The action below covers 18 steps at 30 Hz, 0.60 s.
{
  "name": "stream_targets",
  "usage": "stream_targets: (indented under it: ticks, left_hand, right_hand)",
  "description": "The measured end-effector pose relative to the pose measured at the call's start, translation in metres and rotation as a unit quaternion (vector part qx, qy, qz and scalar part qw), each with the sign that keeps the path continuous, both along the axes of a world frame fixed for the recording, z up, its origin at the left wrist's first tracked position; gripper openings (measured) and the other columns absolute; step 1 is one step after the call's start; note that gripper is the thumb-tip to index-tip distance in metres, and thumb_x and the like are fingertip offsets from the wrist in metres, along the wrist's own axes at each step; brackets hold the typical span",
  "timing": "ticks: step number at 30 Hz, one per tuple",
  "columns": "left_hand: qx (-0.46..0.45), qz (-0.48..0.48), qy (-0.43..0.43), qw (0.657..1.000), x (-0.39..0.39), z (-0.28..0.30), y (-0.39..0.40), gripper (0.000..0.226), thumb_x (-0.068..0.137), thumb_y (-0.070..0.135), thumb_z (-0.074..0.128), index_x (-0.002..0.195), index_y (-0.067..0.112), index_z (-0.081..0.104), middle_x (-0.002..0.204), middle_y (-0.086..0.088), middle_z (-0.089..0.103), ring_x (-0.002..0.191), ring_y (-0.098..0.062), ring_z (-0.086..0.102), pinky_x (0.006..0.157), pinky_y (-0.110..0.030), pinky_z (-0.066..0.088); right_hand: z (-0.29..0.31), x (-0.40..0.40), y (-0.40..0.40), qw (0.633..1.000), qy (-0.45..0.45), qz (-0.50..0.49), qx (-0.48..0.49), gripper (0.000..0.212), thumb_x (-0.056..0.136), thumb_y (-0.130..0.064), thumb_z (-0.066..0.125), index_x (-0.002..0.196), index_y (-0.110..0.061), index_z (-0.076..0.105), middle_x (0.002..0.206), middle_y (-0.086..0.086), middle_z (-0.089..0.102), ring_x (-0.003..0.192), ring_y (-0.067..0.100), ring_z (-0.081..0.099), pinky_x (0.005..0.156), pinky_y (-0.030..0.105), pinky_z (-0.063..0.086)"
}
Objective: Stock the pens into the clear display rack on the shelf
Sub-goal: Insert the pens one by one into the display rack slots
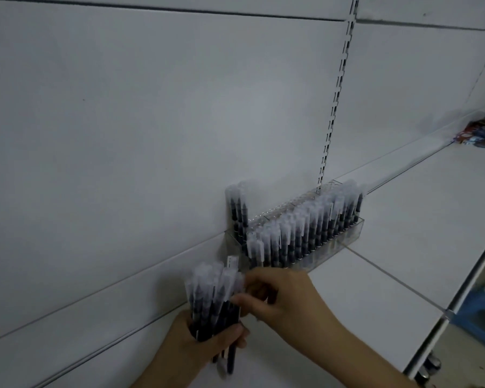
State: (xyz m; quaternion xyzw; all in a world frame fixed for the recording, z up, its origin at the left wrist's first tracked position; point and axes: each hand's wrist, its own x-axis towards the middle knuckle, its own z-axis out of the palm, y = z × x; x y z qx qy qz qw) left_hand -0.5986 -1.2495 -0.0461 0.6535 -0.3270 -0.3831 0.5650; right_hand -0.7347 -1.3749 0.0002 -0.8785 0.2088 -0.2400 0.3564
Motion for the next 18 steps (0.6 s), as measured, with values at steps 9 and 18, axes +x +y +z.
stream_targets:
  ticks: [9, 18]
  left_hand:
    - [-0.066, 0.081, 0.107, 0.989, -0.002, 0.004, -0.020, 0.034, 0.066, 0.018, 0.085, 0.090, -0.003, 0.073, 0.066, -0.022, 0.069, 0.056, -0.027, 0.068, 0.053, -0.031, 0.057]
    - [-0.074, 0.117, 0.101, 0.985, -0.011, -0.006, -0.024, 0.014, 0.071, 0.006, 0.077, 0.084, 0.003, 0.074, 0.070, -0.028, 0.067, 0.060, -0.032, 0.067, 0.055, -0.030, 0.055]
  right_hand:
    - [0.063, -0.020, -0.044, 0.970, -0.231, -0.049, 0.064, 0.016, 0.089, -0.032, 0.059, 0.086, -0.019, 0.068, 0.082, -0.002, 0.072, 0.068, 0.009, 0.068, 0.064, 0.021, 0.054]
    - [0.086, 0.012, -0.093, 0.972, -0.225, -0.063, -0.014, 0.005, 0.097, -0.023, 0.060, 0.096, -0.019, 0.063, 0.086, -0.010, 0.071, 0.078, 0.005, 0.070, 0.076, 0.023, 0.056]
